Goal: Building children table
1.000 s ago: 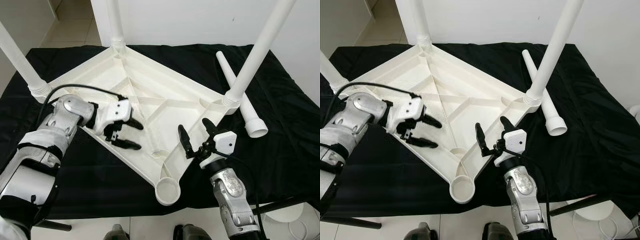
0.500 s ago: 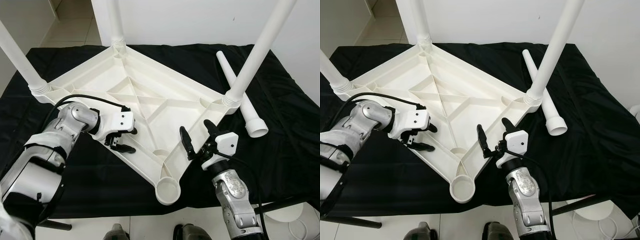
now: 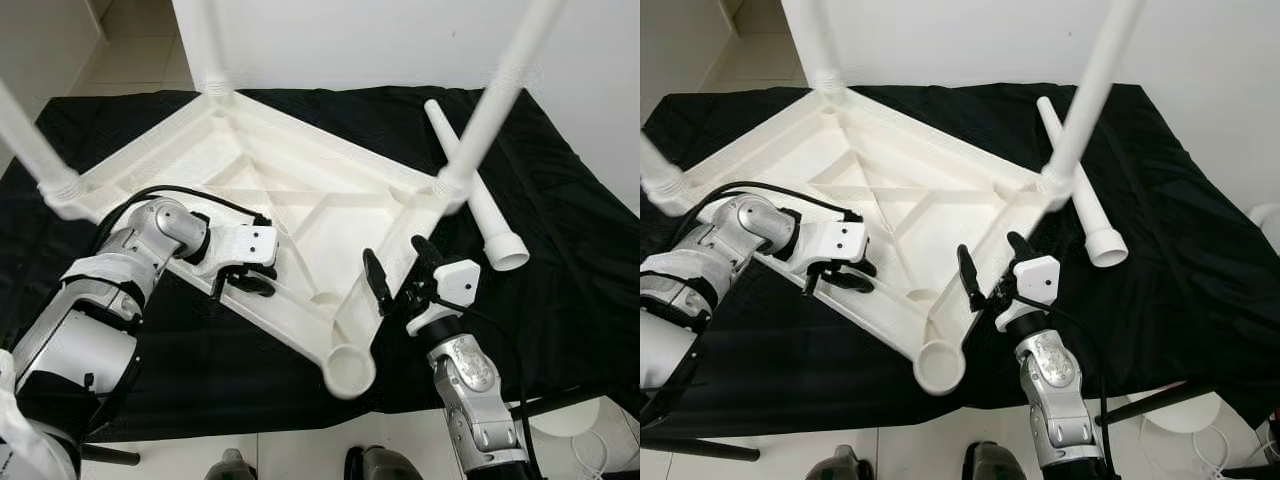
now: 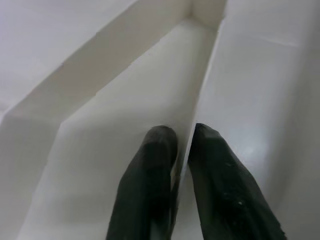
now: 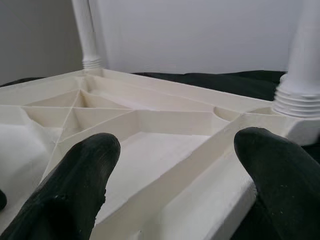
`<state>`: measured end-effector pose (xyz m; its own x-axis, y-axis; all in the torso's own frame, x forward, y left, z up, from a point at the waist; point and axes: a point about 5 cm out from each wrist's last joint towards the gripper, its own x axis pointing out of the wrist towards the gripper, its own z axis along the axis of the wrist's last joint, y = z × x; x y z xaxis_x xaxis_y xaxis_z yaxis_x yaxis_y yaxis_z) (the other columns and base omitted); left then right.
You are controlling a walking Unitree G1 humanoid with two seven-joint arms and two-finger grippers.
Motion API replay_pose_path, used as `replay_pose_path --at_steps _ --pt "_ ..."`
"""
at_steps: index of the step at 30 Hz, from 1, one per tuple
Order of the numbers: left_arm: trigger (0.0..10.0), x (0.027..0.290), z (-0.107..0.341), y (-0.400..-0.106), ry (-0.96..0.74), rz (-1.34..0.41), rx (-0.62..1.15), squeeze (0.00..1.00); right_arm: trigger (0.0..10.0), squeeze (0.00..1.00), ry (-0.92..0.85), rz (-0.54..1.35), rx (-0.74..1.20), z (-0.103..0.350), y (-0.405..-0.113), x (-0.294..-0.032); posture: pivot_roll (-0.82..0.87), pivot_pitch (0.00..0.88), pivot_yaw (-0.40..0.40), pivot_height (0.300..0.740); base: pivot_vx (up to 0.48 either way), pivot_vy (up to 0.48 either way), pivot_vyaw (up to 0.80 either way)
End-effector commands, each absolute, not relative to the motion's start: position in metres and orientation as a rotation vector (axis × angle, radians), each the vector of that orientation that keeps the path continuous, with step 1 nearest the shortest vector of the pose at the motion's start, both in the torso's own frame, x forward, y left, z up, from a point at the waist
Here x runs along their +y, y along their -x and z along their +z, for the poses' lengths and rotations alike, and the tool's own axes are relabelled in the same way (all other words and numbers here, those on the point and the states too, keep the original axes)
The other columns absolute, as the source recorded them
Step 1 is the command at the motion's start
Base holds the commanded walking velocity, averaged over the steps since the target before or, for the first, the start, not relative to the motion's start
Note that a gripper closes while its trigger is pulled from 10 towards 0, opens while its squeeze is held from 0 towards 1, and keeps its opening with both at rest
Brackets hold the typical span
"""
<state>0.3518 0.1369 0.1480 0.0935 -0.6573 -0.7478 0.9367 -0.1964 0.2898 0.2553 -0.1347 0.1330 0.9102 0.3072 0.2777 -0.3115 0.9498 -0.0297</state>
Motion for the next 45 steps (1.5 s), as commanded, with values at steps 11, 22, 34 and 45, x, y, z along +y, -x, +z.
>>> replay_pose_path --at_steps 11,22,34,45 --pt "0.0 0.158 0.135 -0.359 -0.862 -1.161 0.311 0.00 10.0 0.00 0.001 0.317 -0.269 0.132 -0.260 -0.139 0.04 0.058 -0.003 0.740 0.000 0.000 0.00" --pt "0.0 0.111 0.132 -0.351 -0.604 -1.030 0.096 0.00 10.0 0.00 0.006 0.308 -0.286 0.137 -0.268 -0.137 0.04 0.057 -0.012 0.740 0.000 0.000 0.00" --pt "0.1 0.111 0.136 -0.353 -0.580 -0.740 0.083 0.00 10.0 0.00 -0.014 0.278 -0.302 0.141 -0.276 -0.136 0.05 0.043 -0.019 0.740 0.000 0.000 0.00" --pt "10.0 0.130 0.146 -0.362 -0.646 -0.497 0.092 0.00 10.0 0.00 -0.016 0.240 -0.317 0.146 -0.285 -0.136 0.04 0.027 -0.014 0.740 0.000 0.000 0.00"
